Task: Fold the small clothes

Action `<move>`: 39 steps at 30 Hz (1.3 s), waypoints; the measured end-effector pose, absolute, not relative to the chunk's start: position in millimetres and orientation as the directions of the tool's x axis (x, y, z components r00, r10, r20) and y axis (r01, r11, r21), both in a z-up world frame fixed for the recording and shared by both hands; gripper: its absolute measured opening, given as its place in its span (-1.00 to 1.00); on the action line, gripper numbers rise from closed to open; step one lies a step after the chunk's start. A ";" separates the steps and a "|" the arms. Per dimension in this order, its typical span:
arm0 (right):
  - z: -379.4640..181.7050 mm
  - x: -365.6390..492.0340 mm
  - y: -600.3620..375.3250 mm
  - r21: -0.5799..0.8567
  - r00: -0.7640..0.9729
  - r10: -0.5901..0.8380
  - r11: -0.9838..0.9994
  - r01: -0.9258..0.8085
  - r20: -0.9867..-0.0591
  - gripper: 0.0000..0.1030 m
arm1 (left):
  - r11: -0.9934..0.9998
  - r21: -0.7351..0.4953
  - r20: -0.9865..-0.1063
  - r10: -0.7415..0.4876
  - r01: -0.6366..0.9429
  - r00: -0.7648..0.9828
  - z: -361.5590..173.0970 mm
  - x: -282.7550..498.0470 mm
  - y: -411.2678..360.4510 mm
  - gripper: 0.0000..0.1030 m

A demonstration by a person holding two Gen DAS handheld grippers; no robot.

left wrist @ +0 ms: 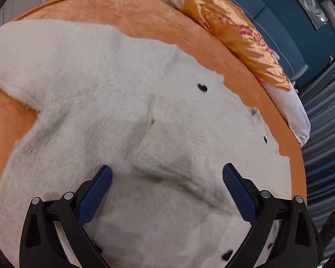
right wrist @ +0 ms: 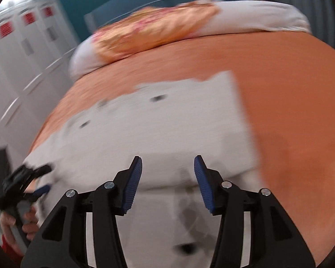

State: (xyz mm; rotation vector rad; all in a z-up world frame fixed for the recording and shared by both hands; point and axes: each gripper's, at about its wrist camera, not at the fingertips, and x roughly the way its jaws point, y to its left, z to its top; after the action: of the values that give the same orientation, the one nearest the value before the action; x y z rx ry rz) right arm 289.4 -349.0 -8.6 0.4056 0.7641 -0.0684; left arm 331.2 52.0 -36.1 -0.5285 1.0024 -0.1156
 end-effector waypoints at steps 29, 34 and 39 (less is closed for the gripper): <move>4.0 300.8 -334.9 0.245 0.794 -0.058 0.935 0.255 -0.605 -0.78 | 0.965 -0.259 -0.738 -0.227 0.045 0.635 -51.1 380.1 28.1 -0.83; -30.0 304.4 -363.7 0.211 0.701 -0.126 0.904 0.373 -0.702 -0.71 | 0.960 -0.275 -0.720 -0.239 0.048 0.651 -54.7 380.8 28.4 -0.80; -11.0 279.9 -382.4 0.277 0.732 -0.140 0.865 0.418 -0.667 -0.57 | 0.964 -0.262 -0.714 -0.229 0.051 0.662 -56.1 377.9 26.6 -0.79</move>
State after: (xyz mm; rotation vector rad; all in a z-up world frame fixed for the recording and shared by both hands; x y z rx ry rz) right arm 279.9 -382.4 -11.0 0.4312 0.6860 -0.3175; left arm 377.9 26.6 -56.1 -0.2284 0.8340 -0.1596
